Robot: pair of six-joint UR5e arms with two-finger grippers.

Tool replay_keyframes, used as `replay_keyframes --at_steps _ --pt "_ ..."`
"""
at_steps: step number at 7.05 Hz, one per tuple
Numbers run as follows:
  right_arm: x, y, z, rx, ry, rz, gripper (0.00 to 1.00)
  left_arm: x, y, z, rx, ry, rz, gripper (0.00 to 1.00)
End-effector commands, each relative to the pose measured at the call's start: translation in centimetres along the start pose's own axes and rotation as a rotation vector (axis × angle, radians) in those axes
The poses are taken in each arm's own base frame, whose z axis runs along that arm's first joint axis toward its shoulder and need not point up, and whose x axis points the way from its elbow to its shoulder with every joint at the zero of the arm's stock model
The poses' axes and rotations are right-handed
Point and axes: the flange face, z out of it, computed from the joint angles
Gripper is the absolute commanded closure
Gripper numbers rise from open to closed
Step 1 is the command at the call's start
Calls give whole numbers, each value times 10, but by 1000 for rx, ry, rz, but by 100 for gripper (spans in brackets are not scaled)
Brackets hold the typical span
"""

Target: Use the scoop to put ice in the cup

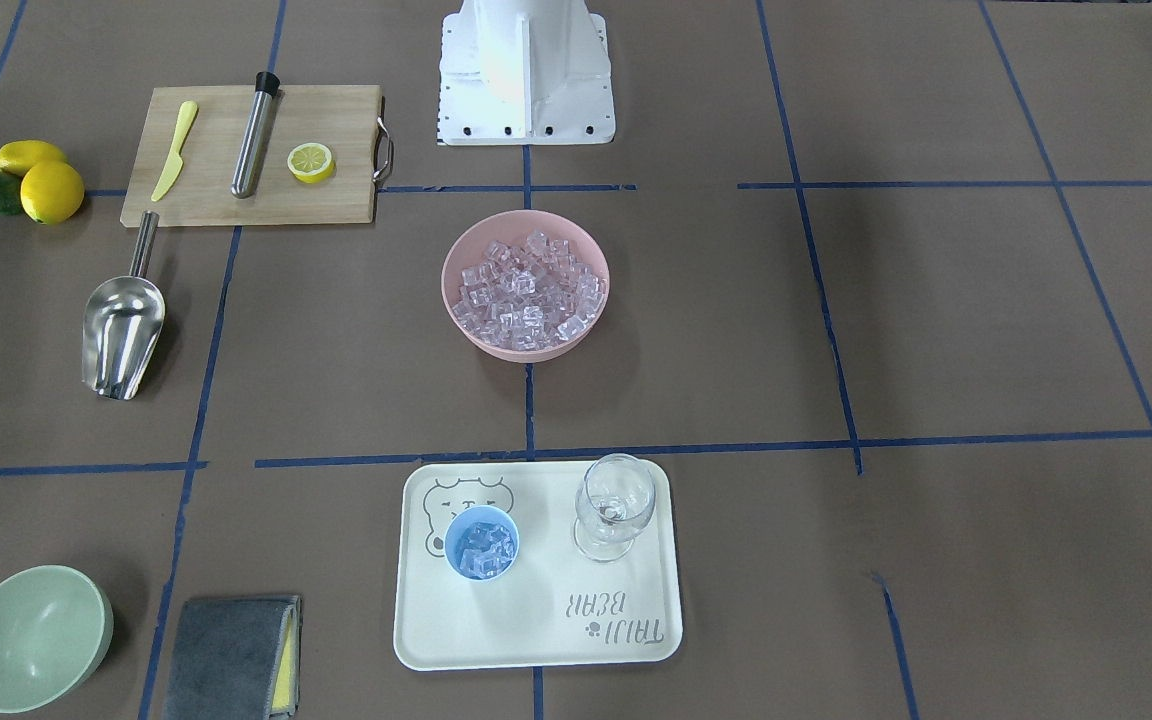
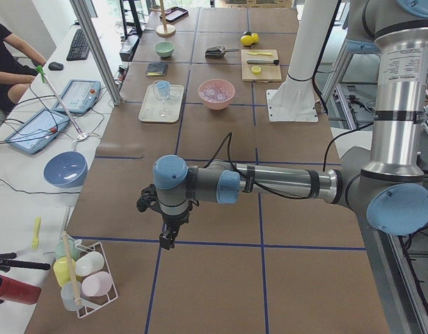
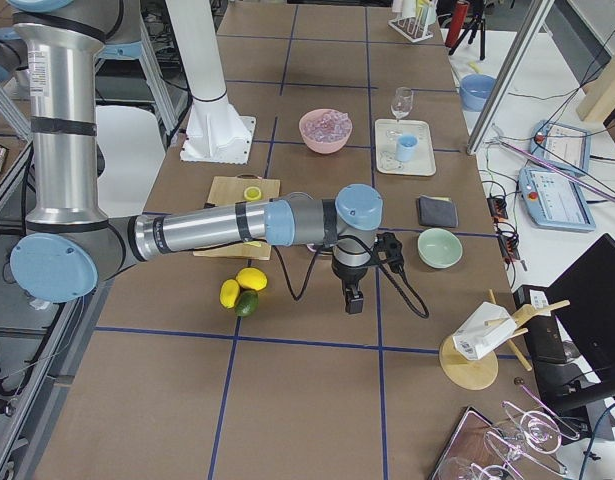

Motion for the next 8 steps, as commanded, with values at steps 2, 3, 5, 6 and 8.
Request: replay_keyframes --at_steps 2,3,5,6,8 --pt "10 9 -1 3 -3 28 0 2 -3 -2 -26 54 -174 0" --pt "13 11 2 -5 -5 46 0 9 -12 -12 -7 52 -299 0" --pt "12 18 6 -11 -43 85 0 14 -14 -12 0 111 -326 0" --pt "15 19 4 -4 -54 100 0 15 -13 -11 2 131 -330 0" --pt "19 23 8 -13 -66 113 0 13 -11 -8 -3 123 -330 0"
